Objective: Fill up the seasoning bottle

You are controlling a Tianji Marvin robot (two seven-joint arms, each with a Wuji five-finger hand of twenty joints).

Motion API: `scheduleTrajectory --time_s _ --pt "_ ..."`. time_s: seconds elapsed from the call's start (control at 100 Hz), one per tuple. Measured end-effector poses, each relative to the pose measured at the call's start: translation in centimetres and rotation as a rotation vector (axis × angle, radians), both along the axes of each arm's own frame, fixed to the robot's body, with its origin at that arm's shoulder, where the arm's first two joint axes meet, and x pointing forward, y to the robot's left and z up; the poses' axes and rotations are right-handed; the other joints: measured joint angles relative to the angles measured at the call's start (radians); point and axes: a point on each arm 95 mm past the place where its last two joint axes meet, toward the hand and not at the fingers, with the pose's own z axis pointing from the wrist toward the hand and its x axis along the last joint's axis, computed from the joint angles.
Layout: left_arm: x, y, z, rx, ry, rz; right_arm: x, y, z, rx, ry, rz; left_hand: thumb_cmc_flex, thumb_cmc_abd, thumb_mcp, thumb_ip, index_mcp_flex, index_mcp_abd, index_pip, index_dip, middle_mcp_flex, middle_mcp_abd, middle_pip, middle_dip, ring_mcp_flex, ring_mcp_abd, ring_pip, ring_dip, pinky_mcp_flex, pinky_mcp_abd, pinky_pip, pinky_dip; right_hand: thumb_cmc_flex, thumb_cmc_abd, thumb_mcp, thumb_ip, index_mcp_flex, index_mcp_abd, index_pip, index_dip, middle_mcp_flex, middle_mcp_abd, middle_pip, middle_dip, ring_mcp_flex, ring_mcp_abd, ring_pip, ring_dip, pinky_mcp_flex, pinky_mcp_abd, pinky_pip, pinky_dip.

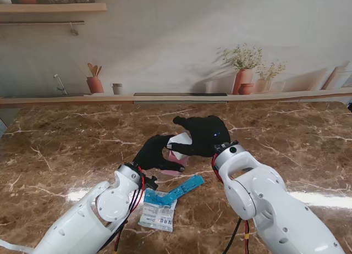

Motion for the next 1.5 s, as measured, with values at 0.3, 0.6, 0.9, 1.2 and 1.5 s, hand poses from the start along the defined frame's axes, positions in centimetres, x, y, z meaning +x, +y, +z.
scheduleTrajectory --time_s 0.3,0.6,0.9,1.2,1.5 --pt "0.0 0.1 0.1 0.001 -0.003 0.000 -1.9 -1.5 2.6 0.132 0.318 0.199 0.000 0.000 0.000 0.000 0.001 0.000 0.000 0.000 0.000 0.000 0.002 0.000 0.000 0.000 0.000 0.000 0.000 0.000 0.000 0.000 0.490 -0.331 0.106 0.160 -0.184 0.134 -0.039 0.119 -0.354 -0.007 -0.052 -0.013 -0.390 -0.060 -0.109 -0.073 -0.297 -0.003 -0.347 0.061" --pt "0.0 0.1 0.2 0.001 -0.009 -0.002 -0.1 -1.7 2.8 0.048 0.234 0.199 0.000 0.000 0.000 0.000 0.003 0.000 0.000 0.000 0.000 0.000 0.005 0.000 0.000 0.000 0.000 0.000 0.000 0.000 0.000 0.000 0.651 -0.484 0.496 0.059 -0.201 0.163 0.012 0.220 -0.340 0.001 -0.027 -0.003 -0.415 -0.089 -0.095 -0.090 -0.274 -0.027 -0.373 0.074" --pt "0.1 0.1 0.5 0.004 -0.015 -0.005 0.8 -1.2 2.1 0.065 0.229 0.197 0.000 0.000 0.000 0.000 0.005 -0.001 0.000 0.000 0.000 0.000 0.005 0.000 0.000 0.000 0.000 0.000 0.000 0.000 0.000 0.000 0.622 -0.546 0.340 -0.053 0.133 0.040 0.180 0.279 0.025 -0.056 0.132 0.209 -0.089 -0.123 0.083 0.010 -0.152 -0.030 -0.251 0.111" --pt "0.0 0.1 0.5 0.002 -0.015 -0.005 1.4 -0.6 1.1 0.022 0.131 0.064 0.000 0.000 0.000 0.000 0.005 -0.001 0.000 0.000 0.000 0.000 0.005 0.000 0.000 0.000 0.000 0.000 0.000 0.000 0.000 0.000 0.115 -0.087 -0.001 -0.011 0.203 0.094 0.052 -0.056 0.543 -0.108 0.412 0.280 0.362 -0.099 0.383 0.180 0.170 -0.029 0.231 0.117" --pt "0.0 0.1 0.5 0.003 -0.016 -0.005 0.3 -2.2 1.5 0.088 0.141 0.012 0.000 0.000 0.000 0.000 0.005 -0.001 0.000 0.000 0.000 0.000 0.005 0.000 0.000 0.000 0.000 0.000 0.000 0.000 0.000 0.000 0.057 0.014 -0.032 0.022 -0.041 0.047 -0.018 -0.106 0.016 -0.016 0.009 0.031 -0.063 -0.050 -0.005 0.012 -0.101 -0.007 -0.056 0.023"
